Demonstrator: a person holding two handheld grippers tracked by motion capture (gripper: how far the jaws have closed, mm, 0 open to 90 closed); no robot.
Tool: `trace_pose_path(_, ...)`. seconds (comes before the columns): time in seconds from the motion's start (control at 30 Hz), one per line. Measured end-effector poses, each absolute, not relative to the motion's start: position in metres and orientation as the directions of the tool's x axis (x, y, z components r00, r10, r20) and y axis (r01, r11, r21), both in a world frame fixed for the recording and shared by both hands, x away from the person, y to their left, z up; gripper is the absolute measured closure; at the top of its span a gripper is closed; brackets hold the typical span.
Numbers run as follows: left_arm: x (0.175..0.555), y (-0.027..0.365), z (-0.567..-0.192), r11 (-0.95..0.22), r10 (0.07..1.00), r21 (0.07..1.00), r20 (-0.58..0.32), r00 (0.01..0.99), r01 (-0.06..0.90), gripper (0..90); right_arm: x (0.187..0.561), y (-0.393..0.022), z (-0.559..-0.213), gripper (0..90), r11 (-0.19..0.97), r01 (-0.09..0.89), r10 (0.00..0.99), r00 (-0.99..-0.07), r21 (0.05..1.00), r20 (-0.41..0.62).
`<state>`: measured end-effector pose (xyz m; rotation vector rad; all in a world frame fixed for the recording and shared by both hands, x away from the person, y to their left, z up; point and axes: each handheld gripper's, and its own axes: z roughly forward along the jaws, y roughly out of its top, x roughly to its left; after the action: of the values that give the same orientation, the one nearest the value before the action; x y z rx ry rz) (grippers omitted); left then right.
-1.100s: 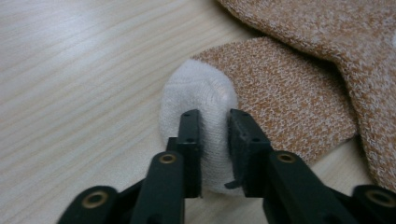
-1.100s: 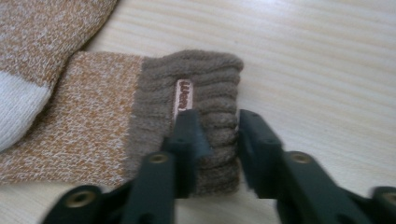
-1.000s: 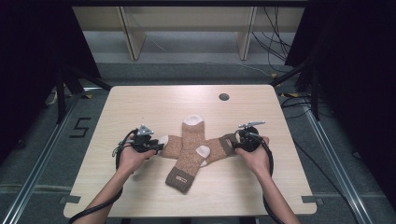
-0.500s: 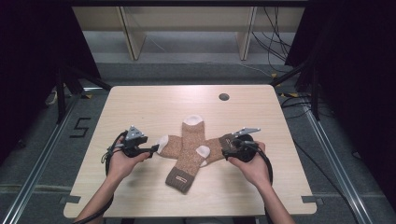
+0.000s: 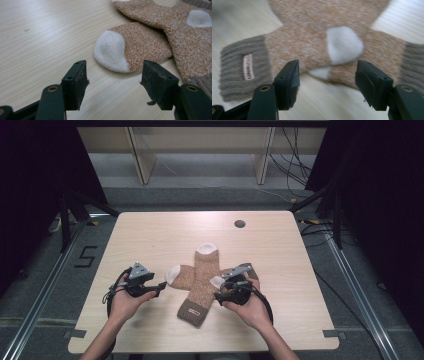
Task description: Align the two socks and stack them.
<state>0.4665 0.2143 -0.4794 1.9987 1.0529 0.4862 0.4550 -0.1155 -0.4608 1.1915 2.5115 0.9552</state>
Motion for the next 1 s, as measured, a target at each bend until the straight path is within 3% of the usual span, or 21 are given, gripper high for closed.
trace_pose_path(0.43,0.457,0.208,-0.480,-0.335,0.798,0.807,-0.030,0.602,0.485,36.3,0.440,-0.073,-0.468,40.3,0.553,0.544,0.670,-0.741,0.630,0.051)
trace_pose_path(0.73,0.456,0.209,-0.479,-0.338,0.801,0.809,-0.021,0.599,0.480,36.2,0.432,-0.046,-0.467,46.3,0.599,0.538,0.611,-0.786,0.593,0.095)
trace_pose_path(1.0,0.456,0.210,-0.476,-0.337,0.808,0.816,-0.007,0.590,0.470,36.4,0.423,-0.027,-0.470,50.5,0.652,0.465,0.515,-0.851,0.599,0.100)
